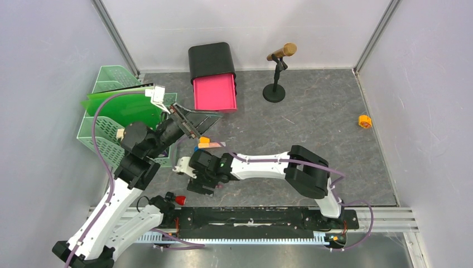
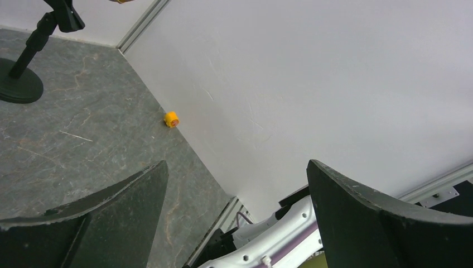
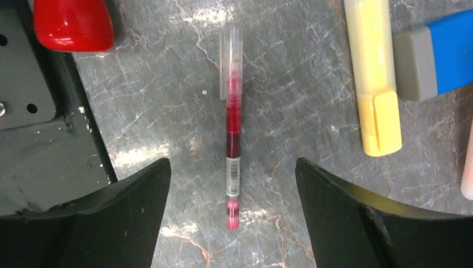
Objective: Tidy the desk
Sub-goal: Pick up the stationery from the center of the board, then place the stationery in the drawer.
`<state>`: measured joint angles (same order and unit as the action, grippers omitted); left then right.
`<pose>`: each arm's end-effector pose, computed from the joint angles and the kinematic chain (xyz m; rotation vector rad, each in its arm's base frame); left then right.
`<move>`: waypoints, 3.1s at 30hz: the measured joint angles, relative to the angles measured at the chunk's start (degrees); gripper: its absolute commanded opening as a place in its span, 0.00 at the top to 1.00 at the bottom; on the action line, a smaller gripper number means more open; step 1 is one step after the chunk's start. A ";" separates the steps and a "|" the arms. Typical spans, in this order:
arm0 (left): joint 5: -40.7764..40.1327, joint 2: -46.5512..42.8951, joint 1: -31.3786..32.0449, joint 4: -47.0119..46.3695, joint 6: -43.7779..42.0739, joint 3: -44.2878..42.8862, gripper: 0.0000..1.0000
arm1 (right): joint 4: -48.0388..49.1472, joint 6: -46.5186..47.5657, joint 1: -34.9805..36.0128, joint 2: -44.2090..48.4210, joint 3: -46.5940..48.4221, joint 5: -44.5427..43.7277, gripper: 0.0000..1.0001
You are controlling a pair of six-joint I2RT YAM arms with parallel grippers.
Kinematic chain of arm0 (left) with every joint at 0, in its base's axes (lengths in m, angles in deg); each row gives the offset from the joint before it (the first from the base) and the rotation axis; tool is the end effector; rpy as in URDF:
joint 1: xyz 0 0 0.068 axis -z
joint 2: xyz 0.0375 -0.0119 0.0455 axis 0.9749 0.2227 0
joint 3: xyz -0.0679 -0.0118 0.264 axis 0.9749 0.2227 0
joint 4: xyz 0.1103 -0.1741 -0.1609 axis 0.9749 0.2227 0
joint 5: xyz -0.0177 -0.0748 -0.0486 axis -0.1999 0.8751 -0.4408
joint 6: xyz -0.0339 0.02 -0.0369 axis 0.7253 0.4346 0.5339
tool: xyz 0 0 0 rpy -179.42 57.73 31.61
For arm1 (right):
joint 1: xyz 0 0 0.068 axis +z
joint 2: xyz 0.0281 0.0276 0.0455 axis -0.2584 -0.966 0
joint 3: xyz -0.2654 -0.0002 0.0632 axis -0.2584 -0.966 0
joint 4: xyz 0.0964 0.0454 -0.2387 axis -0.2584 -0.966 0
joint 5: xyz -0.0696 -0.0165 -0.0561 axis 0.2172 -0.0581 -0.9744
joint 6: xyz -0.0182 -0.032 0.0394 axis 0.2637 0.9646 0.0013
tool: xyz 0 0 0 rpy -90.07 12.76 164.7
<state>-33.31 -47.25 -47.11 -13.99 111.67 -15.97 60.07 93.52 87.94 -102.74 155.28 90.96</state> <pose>0.1318 -0.0904 0.4158 0.0259 1.5103 -1.4373 0.1284 0.4219 0.1799 -1.6195 2.0314 0.4977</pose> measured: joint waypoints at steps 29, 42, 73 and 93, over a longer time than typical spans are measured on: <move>-4.26 -4.22 0.00 4.28 1.18 2.32 0.00 | -2.43 2.56 1.92 -5.68 4.50 -4.11 0.97; -11.85 -6.01 0.00 9.90 1.49 3.67 0.00 | 2.10 2.60 1.73 -3.37 0.02 -3.26 1.00; -18.69 -6.40 0.00 16.13 7.39 6.64 0.00 | 7.91 -3.19 -10.51 16.79 -27.04 3.80 1.00; -26.40 -4.98 0.00 41.27 -3.19 6.64 0.00 | 9.77 -5.62 -20.87 27.78 -30.56 5.55 1.00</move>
<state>-59.72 -52.23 -47.11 27.27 108.48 -9.33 69.84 87.90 67.07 -74.96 124.72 96.51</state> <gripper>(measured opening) 0.994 0.141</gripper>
